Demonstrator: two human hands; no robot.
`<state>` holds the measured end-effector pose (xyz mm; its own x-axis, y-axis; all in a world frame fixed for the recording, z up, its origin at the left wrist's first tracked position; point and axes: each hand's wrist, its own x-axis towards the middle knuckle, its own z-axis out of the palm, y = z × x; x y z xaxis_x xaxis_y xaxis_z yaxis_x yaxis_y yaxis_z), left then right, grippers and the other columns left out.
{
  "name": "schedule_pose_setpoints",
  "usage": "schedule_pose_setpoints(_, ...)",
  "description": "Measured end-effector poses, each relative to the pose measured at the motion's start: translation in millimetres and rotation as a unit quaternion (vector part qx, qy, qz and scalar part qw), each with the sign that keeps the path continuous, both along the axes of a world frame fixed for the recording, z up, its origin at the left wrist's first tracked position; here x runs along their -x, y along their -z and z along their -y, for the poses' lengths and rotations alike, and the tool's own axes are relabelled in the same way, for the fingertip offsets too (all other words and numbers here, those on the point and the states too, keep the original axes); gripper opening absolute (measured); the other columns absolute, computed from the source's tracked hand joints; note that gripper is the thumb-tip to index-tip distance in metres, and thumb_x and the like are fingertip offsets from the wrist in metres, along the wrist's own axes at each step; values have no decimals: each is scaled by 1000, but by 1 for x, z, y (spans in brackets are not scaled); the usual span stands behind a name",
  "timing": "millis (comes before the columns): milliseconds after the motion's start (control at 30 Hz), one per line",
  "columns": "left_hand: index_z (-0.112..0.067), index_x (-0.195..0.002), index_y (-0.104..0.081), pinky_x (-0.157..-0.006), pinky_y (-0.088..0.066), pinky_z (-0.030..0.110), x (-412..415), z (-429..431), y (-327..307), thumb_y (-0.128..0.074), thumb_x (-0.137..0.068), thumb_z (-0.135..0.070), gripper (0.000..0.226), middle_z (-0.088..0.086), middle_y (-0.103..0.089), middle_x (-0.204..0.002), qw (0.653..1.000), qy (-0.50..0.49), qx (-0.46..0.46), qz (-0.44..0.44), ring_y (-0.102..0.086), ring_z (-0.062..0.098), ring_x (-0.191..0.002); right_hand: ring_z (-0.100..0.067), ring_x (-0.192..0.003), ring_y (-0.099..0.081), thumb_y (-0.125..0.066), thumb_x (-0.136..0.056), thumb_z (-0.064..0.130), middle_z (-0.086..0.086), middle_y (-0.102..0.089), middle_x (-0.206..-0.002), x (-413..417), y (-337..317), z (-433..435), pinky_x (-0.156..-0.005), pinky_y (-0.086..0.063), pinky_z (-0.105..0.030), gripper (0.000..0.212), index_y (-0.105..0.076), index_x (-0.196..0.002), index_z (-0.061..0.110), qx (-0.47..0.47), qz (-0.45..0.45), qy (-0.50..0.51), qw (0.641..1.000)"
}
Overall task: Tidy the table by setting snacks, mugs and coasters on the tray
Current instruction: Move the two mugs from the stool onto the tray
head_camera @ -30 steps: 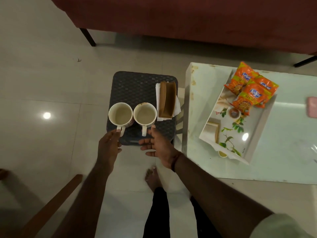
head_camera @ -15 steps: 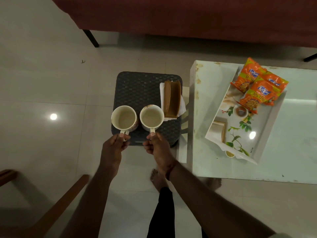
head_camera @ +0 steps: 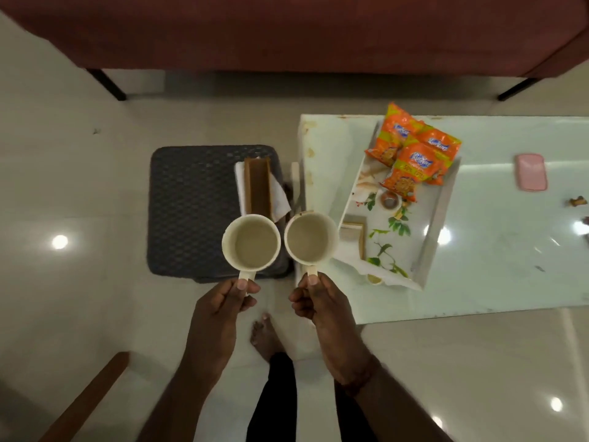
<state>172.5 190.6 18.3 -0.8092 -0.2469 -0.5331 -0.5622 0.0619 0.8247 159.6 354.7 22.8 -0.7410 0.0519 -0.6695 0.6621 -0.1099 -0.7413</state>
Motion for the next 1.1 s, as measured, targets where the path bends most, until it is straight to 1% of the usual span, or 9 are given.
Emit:
schedule_pose_setpoints(133, -21, -81, -71, -77, -53, 31, 25, -49, -2, -48, -97, -22, 28, -6, -74, -87, 998, 58, -17, -11, -67, 8, -74, -19, -76, -58, -42, -105, 21, -6, -66, -76, 9, -4, -54, -72, -48, -31, 31, -60, -82, 10, -12, -18, 55, 998)
schedule_pose_setpoints(233, -31, -78, -70, -71, -53, 16, 47, -88, 0, -48, -95, -31, 28, -11, -73, -86, 994, 100, -27, -26, -66, 4, -75, -21, -75, -57, -41, -105, 19, -7, -66, -74, 16, -5, -93, -70, -47, -31, 30, -59, -83, 7, -16, -22, 106, 994)
schedule_pose_setpoints(300, -37, -76, -70, -68, -51, 11, 59, -108, 4, -48, -93, -36, 28, -13, -73, -87, 992, 119, -33, -24, -66, 3, -77, -23, -75, -55, -41, -105, 19, -8, -65, -74, 20, -3, -111, -70, -45, -32, 30, -58, -84, 6, -18, -21, 130, 991)
schedule_pose_setpoints(400, -36, -76, -70, -73, -51, 18, 79, -141, 18, -48, -96, -31, 30, -12, -72, -86, 989, 140, -42, -14, -65, 4, -78, -27, -80, -59, -40, -105, 21, -13, -65, -79, 26, 7, -143, -74, -47, -35, 30, -58, -86, 6, -28, -17, 155, 987)
schedule_pose_setpoints(567, -23, -79, -67, -80, -54, 30, 107, -186, 52, -47, -99, -25, 29, -8, -72, -81, 985, 169, -32, -9, -65, 7, -76, -18, -76, -59, -41, -105, 28, -7, -68, -78, 40, 39, -186, -75, -49, -32, 32, -61, -88, 10, -39, 12, 163, 986)
schedule_pose_setpoints(733, -21, -80, -68, -84, -54, 32, 121, -215, 86, -46, -100, -26, 30, 1, -70, -81, 984, 175, -12, 7, -65, 19, -83, -21, -75, -54, -43, -104, 28, -7, -66, -78, 57, 74, -212, -73, -48, -31, 30, -60, -86, 12, -25, 32, 166, 985)
schedule_pose_setpoints(800, -20, -81, -68, -84, -53, 32, 125, -222, 94, -45, -100, -25, 30, 0, -69, -79, 985, 173, -2, 13, -64, 15, -81, -21, -75, -54, -43, -104, 27, -6, -66, -77, 63, 84, -218, -74, -49, -31, 29, -60, -85, 13, -16, 37, 164, 986)
schedule_pose_setpoints(933, -21, -81, -68, -79, -51, 24, 134, -231, 108, -45, -100, -25, 29, -6, -69, -80, 987, 161, 13, 22, -64, -3, -72, -18, -73, -54, -42, -105, 27, -4, -67, -76, 74, 97, -225, -72, -49, -29, 28, -58, -87, 12, -1, 42, 158, 987)
schedule_pose_setpoints(1100, -26, -82, -65, -74, -48, 16, 141, -234, 118, -43, -100, -25, 29, -8, -69, -84, 987, 155, 33, 8, -64, -6, -74, -18, -73, -53, -41, -105, 26, -6, -65, -78, 81, 102, -225, -73, -49, -29, 28, -57, -88, 11, 14, 54, 152, 987)
